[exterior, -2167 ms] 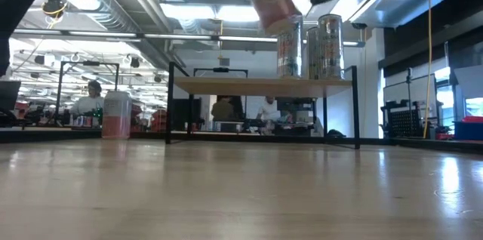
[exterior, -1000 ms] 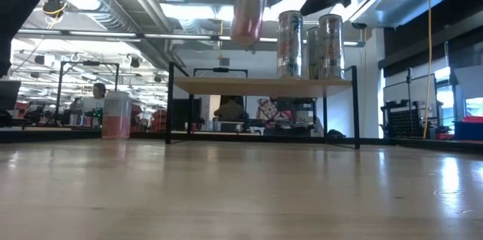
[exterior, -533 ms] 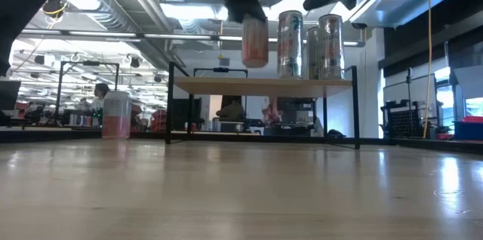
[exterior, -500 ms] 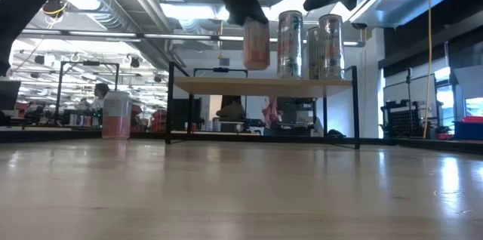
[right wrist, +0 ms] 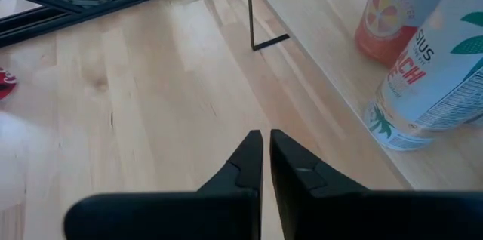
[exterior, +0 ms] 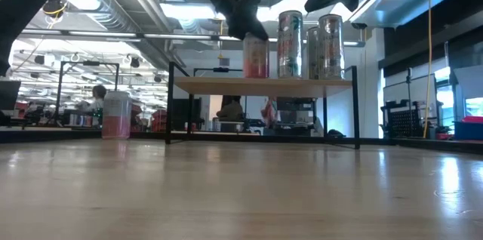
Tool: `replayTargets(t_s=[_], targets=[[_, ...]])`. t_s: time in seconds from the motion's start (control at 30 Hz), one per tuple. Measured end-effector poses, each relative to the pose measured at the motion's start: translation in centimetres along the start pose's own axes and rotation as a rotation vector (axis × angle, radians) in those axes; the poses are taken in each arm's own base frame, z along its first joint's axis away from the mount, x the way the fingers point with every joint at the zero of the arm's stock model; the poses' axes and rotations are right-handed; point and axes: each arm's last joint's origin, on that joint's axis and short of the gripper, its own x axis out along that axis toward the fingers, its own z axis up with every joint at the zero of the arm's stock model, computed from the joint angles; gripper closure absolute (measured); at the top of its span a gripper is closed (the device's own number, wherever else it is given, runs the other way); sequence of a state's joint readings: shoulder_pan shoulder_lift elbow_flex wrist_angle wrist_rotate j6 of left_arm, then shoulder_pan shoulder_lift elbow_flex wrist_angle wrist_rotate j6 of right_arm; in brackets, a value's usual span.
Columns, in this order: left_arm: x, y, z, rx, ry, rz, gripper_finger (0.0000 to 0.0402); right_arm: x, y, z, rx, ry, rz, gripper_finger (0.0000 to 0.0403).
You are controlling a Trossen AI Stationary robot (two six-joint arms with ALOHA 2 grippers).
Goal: Place canned beverage on shelf
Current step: Put the bottom orange and white soda can on the shelf
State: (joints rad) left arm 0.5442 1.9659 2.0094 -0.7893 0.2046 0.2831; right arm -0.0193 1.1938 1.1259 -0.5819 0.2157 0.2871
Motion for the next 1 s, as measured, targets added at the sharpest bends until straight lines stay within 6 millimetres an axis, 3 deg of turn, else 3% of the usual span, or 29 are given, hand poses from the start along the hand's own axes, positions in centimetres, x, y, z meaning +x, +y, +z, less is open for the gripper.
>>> replayTargets(t_s=[0.3, 0.6, 1.0], targets=[[0.0, 0.0, 0.1, 0.018, 0.005, 0.038, 0.0131, 0.0, 0.0, 0.0, 0.000, 0.001, 0.000, 0.0386], [0.0, -0.2, 0.4, 0.023, -0.016, 0.071, 0.0090, 0.0, 0.0, 0.0, -0.004, 0.005, -0.001, 0.0386], [-0.1, -1.0, 0.8, 0.037, -0.019, 0.104, 0.0087, 0.0, 0.0, 0.0, -0.004, 0.004, -0.001, 0.0386]])
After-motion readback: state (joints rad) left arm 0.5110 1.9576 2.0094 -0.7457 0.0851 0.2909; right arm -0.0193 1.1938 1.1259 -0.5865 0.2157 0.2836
